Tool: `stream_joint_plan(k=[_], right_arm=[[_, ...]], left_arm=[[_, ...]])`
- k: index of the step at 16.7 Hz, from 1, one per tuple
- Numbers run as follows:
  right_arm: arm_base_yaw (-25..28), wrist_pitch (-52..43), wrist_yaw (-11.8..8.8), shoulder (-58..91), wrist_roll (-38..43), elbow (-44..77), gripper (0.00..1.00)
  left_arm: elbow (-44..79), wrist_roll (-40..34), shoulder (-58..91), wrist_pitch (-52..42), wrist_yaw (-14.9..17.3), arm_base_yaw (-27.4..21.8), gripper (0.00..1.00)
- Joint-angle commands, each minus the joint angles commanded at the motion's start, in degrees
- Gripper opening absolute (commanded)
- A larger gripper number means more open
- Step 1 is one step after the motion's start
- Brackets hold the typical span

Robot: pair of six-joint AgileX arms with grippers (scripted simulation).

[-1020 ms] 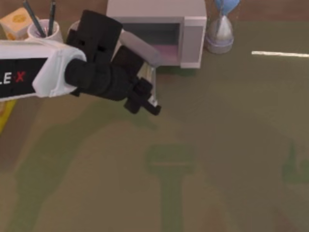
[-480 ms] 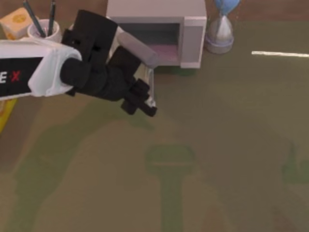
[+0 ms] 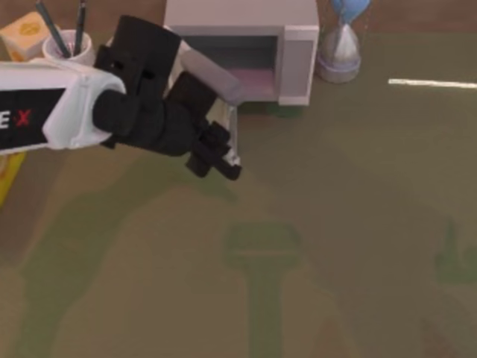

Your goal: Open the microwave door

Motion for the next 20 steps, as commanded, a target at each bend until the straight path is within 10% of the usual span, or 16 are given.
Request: stream_joint_plan(k=[20], right_arm=[[0.0, 0.0, 0.0, 0.0, 0.0, 0.0, 1.0]], left_arm=[[-0.45, 3.62, -0.6, -1.08, 2.73, 1.51, 0.0]])
